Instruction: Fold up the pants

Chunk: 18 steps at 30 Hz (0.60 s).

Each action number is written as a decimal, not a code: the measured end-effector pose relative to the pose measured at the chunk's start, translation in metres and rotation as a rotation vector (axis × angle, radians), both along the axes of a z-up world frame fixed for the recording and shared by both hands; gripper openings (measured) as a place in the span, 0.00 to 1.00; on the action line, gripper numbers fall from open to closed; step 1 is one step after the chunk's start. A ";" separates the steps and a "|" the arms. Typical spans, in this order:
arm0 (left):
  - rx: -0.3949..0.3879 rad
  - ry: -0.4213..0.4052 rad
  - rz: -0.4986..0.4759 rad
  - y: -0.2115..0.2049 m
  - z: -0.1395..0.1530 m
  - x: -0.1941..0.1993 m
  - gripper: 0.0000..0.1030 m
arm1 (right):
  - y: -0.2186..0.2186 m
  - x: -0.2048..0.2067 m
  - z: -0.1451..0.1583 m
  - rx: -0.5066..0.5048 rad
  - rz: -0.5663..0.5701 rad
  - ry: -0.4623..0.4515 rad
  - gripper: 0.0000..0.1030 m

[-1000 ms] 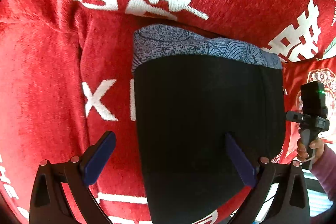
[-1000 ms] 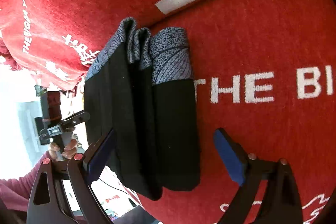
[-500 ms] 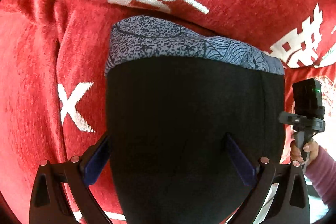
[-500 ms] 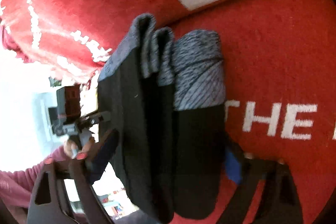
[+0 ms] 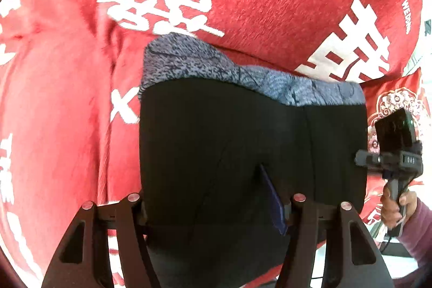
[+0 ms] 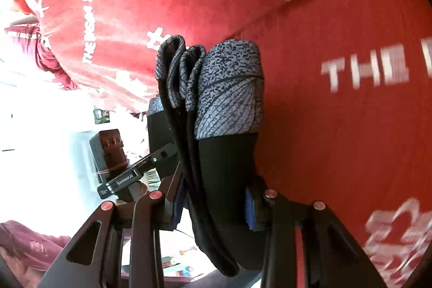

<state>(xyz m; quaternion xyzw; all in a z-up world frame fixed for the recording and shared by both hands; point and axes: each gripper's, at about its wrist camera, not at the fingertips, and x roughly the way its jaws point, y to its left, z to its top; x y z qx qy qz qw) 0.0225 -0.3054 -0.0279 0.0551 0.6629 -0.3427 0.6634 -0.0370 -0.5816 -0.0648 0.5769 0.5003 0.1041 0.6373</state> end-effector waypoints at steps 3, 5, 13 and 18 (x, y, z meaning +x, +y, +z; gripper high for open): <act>0.046 0.010 0.003 0.020 -0.012 -0.012 0.62 | 0.023 -0.019 -0.002 0.012 0.016 0.014 0.37; 0.084 0.027 0.004 0.036 -0.029 -0.017 0.64 | 0.033 -0.028 -0.016 -0.005 0.034 0.050 0.38; 0.188 -0.093 0.037 0.053 -0.043 -0.023 0.98 | 0.045 -0.034 -0.026 -0.326 0.068 0.182 0.72; 0.271 -0.192 0.021 0.058 -0.022 -0.033 0.99 | 0.058 -0.039 0.008 -0.573 0.023 0.304 0.80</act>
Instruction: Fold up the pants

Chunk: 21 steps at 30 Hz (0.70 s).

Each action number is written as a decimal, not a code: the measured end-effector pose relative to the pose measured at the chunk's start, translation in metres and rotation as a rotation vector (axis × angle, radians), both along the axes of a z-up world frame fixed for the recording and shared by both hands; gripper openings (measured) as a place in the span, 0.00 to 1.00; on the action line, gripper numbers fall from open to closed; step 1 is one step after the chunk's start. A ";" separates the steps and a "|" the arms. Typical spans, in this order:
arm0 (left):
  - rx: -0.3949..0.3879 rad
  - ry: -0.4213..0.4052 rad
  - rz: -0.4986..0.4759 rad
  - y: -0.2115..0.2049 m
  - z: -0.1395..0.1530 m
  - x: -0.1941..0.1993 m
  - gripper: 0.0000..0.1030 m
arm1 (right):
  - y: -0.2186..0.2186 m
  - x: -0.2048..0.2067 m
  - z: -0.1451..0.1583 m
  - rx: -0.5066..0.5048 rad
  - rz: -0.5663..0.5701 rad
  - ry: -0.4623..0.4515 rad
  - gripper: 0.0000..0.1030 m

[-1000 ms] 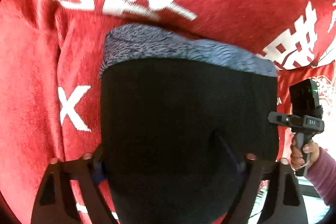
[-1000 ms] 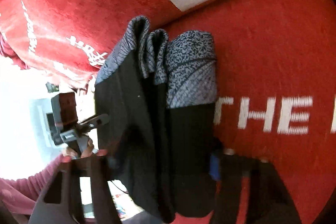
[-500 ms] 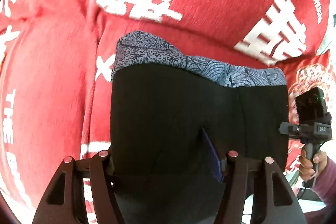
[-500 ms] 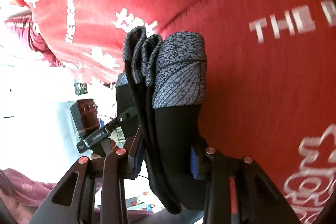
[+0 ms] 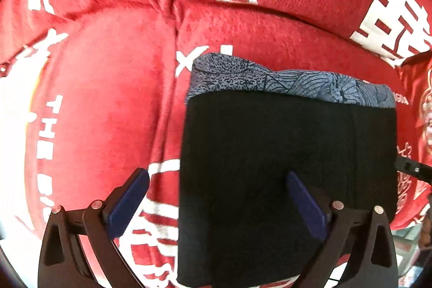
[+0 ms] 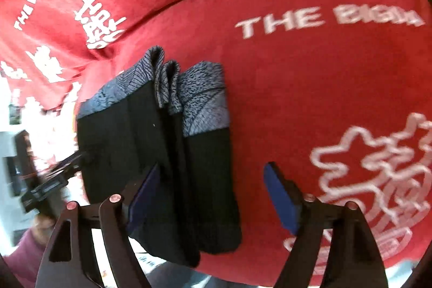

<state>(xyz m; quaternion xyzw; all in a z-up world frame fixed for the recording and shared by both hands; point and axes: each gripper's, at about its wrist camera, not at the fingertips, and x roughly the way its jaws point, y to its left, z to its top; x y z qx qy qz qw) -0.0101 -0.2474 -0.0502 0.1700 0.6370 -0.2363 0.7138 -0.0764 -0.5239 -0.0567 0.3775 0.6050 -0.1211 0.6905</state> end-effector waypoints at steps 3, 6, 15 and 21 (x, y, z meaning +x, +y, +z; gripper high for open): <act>0.029 -0.047 -0.011 0.006 0.018 -0.009 0.99 | 0.009 -0.009 0.018 -0.087 -0.009 0.037 0.82; 0.053 -0.075 -0.022 0.014 0.034 -0.022 0.99 | 0.028 -0.016 0.038 -0.147 -0.009 0.050 0.84; 0.069 -0.070 -0.029 0.046 0.089 -0.051 0.99 | 0.103 -0.013 0.107 -0.277 0.031 0.088 0.88; 0.083 -0.076 -0.023 0.062 0.118 -0.053 0.99 | 0.133 -0.013 0.145 -0.300 0.009 0.076 0.88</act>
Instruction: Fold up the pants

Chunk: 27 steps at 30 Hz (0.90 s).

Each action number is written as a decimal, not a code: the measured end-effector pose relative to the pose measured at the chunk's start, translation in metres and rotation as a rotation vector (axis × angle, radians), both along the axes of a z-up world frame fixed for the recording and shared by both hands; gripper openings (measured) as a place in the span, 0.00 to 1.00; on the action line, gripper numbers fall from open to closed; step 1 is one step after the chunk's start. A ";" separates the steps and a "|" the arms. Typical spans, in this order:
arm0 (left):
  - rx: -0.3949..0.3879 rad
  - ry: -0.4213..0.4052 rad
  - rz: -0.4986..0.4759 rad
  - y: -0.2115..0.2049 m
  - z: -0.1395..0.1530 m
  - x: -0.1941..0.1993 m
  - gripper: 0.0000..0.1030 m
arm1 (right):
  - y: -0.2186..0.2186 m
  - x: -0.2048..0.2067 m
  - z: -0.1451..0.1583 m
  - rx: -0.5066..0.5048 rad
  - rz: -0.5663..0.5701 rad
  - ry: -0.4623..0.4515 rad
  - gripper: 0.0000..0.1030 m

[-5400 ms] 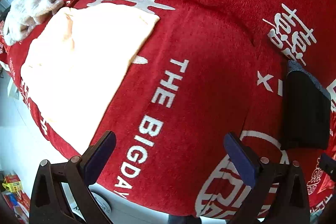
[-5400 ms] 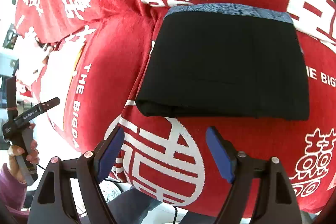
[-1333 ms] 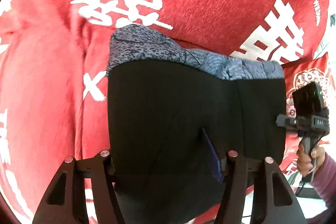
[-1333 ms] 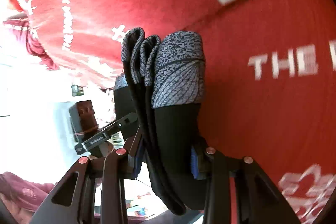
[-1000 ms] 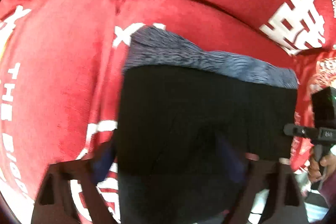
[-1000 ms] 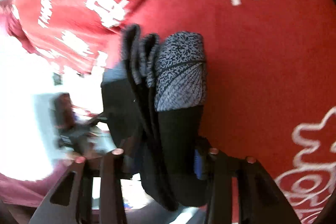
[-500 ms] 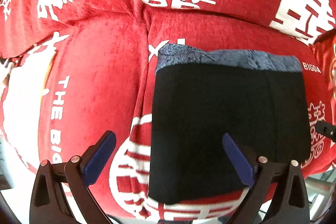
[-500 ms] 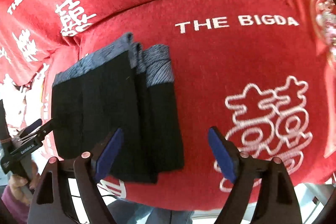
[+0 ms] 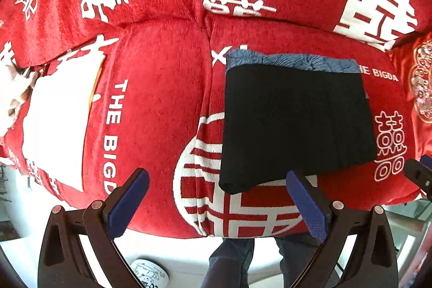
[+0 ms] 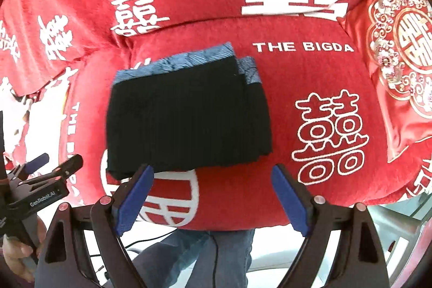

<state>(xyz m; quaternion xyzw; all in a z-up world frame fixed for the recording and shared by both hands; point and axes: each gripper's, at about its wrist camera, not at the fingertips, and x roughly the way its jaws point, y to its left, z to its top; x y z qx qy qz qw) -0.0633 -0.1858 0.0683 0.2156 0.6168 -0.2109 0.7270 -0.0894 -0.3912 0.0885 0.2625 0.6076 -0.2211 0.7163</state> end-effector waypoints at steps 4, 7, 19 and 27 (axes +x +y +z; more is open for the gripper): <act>-0.012 -0.008 -0.014 0.003 0.014 -0.006 0.99 | 0.010 0.002 0.012 -0.028 0.001 0.022 0.88; -0.008 -0.017 -0.005 0.001 0.018 -0.011 0.99 | 0.012 0.004 0.014 -0.034 0.014 0.046 0.88; 0.019 -0.019 0.018 -0.022 0.026 -0.039 0.99 | -0.001 -0.001 0.012 -0.018 0.103 0.083 0.88; 0.044 -0.024 0.042 -0.028 0.031 -0.050 0.99 | -0.009 -0.003 0.015 -0.005 0.138 0.066 0.88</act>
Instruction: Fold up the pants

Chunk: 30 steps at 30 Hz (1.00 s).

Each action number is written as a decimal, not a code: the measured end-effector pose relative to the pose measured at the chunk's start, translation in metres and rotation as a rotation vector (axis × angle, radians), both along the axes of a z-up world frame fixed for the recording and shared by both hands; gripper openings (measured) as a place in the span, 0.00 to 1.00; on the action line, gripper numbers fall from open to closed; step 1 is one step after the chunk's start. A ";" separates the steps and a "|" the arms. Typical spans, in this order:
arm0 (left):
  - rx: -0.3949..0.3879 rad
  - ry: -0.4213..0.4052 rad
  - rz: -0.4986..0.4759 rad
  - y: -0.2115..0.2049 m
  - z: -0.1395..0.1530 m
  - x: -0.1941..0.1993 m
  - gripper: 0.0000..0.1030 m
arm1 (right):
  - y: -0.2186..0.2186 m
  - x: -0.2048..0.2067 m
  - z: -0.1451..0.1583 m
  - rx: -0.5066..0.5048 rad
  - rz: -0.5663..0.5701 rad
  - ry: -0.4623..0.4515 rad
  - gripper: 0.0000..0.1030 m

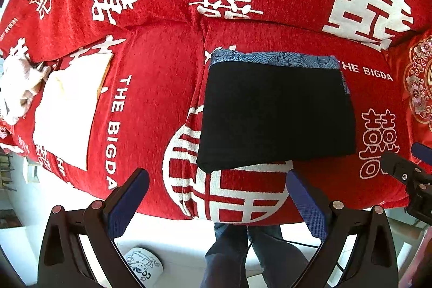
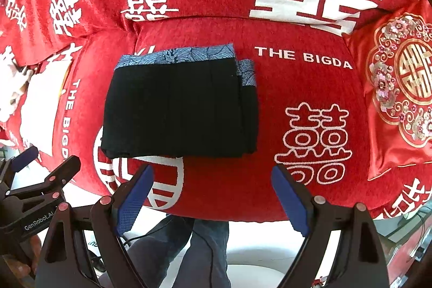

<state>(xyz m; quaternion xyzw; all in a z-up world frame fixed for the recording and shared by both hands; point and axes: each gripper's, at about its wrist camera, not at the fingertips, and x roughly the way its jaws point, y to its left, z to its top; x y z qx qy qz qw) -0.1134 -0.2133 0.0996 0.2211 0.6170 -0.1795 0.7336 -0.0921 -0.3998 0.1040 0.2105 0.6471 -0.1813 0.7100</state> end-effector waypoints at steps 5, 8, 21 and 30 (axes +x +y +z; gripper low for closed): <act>0.009 -0.004 0.008 -0.003 0.002 -0.005 0.99 | -0.003 -0.002 0.001 0.005 0.006 -0.002 0.88; 0.010 -0.005 0.007 -0.004 0.003 -0.006 0.99 | -0.005 -0.003 0.002 0.005 0.008 -0.003 0.88; 0.007 -0.001 -0.010 -0.011 0.010 -0.014 0.99 | -0.005 -0.004 0.007 -0.003 0.013 -0.006 0.88; 0.006 -0.001 -0.011 -0.010 0.012 -0.013 0.99 | -0.004 -0.001 0.008 -0.004 0.022 -0.007 0.88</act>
